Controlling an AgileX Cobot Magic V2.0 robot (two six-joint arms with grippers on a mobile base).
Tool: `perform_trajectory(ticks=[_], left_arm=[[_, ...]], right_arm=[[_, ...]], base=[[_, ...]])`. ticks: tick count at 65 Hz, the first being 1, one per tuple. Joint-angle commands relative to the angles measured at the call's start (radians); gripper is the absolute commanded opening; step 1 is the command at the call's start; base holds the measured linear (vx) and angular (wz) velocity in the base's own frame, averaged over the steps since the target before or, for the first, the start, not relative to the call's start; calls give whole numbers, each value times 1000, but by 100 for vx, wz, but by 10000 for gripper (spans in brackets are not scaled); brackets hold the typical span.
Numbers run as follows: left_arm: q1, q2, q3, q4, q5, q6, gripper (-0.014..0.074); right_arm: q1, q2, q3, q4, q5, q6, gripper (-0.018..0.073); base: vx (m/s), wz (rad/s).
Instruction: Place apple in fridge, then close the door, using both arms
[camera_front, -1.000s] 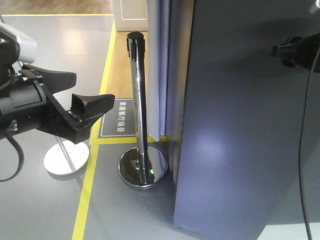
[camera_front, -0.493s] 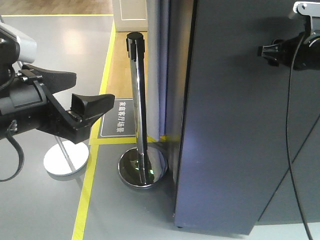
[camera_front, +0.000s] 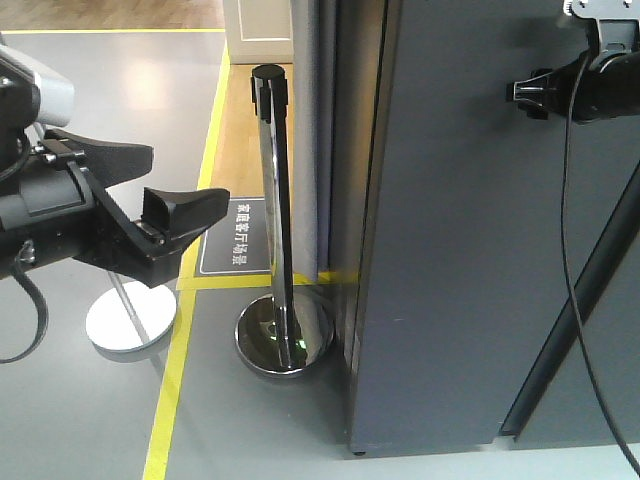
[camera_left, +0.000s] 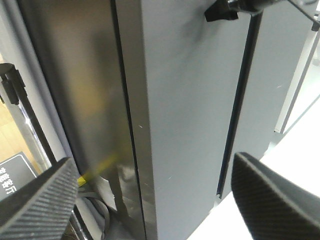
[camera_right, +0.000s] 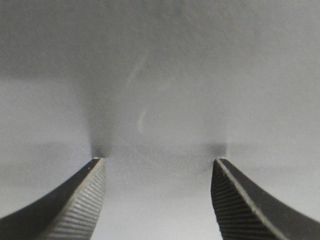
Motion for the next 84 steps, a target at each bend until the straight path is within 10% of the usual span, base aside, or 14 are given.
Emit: perform_trajectory(ticks=[1,84], left_arm=[[-1,-16,-26,-25,-45,-3,594],[-1,-16,-26,-25,-45,-3,594]], right_arm=[[-1,54,-66,17,-299,23,453],[-1,-464,0,117,222,-110,453]], base=[[0,-2],[0,-1]])
